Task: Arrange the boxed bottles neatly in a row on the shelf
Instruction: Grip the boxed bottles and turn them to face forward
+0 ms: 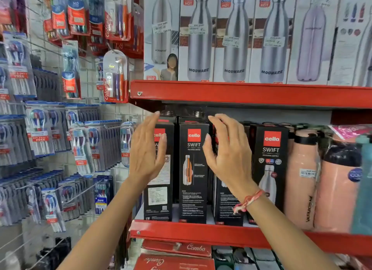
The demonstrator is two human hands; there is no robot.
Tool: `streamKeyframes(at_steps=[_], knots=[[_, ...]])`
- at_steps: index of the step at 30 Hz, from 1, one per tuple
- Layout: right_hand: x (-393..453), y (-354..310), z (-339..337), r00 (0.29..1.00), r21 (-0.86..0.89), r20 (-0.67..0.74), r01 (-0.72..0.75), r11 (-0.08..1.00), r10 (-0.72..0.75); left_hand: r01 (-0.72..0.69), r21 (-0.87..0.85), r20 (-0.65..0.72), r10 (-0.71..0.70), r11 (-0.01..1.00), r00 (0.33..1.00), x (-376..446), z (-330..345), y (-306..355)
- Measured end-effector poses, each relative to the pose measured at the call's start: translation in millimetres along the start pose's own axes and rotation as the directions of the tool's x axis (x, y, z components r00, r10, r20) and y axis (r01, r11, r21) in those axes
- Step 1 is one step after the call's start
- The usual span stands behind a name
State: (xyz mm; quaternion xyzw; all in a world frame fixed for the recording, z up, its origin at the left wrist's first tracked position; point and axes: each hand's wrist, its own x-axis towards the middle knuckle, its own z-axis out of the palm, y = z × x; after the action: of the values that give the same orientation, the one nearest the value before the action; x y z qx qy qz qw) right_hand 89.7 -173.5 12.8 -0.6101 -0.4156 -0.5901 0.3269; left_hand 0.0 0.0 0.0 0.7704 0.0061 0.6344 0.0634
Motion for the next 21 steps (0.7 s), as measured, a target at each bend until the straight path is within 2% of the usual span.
streamKeyframes(at_steps=[3, 7, 9, 11, 13, 14, 16, 17, 18, 19, 21], knots=[[-7.2, -14.2, 17.7, 0.995, 0.135, 0.026, -0.099, 0.986, 0.096, 0.139, -0.19, -0.061, -0.153, 0.972, 0.986, -4.3, 6.3, -22.9], [-36.7, -34.5, 50.9, 0.962, 0.287, 0.182, -0.249, 0.925, 0.203, 0.228, -0.315, -0.077, -0.264, 0.921, 0.961, -23.0, 20.4, -56.6], [-58.7, -47.7, 70.0, 0.933, 0.317, 0.278, -0.312, 0.896, 0.227, 0.297, -0.451, -0.051, -0.357, 0.841, 0.933, -36.1, 27.7, -70.8], [-83.2, -64.3, 87.2, 0.899, 0.277, 0.365, -0.353, 0.894, 0.242, 0.439, -0.56, 0.099, -0.469, 0.703, 0.878, -48.4, 34.7, -83.1], [-103.7, -82.1, 101.3, 0.844, 0.183, 0.463, -0.391, 0.902, 0.271, 0.616, -0.538, 0.305, -0.548, 0.575, 0.779, -61.1, 45.9, -99.6], [-110.8, -89.7, 107.2, 0.794, 0.134, 0.53, -0.425, 0.895, 0.298, 0.704, -0.498, 0.415, -0.574, 0.506, 0.706, -65.3, 48.1, -105.6], [-119.9, -101.8, 118.7, 0.693, 0.036, 0.626, -0.484, 0.874, 0.358, 0.826, -0.444, 0.629, -0.536, 0.347, 0.563, -70.7, 49.4, -112.5], [-121.1, -106.1, 123.9, 0.667, -0.009, 0.642, -0.487, 0.873, 0.379, 0.858, -0.417, 0.697, -0.5, 0.3, 0.514, -73.8, 49.3, -114.4], [-120.1, -109.3, 128.4, 0.654, -0.041, 0.646, -0.485, 0.874, 0.394, 0.876, -0.383, 0.732, -0.482, 0.293, 0.482, -74.5, 46.7, -114.8], [-117.5, -111.1, 131.6, 0.662, -0.051, 0.633, -0.481, 0.875, 0.401, 0.876, -0.38, 0.736, -0.477, 0.296, 0.48, -73.7, 44.2, -116.1], [-109.8, -109.5, 133.8, 0.69, -0.01, 0.608, -0.489, 0.872, 0.394, 0.859, -0.405, 0.711, -0.484, 0.312, 0.511, -67.6, 35.6, -115.8]])
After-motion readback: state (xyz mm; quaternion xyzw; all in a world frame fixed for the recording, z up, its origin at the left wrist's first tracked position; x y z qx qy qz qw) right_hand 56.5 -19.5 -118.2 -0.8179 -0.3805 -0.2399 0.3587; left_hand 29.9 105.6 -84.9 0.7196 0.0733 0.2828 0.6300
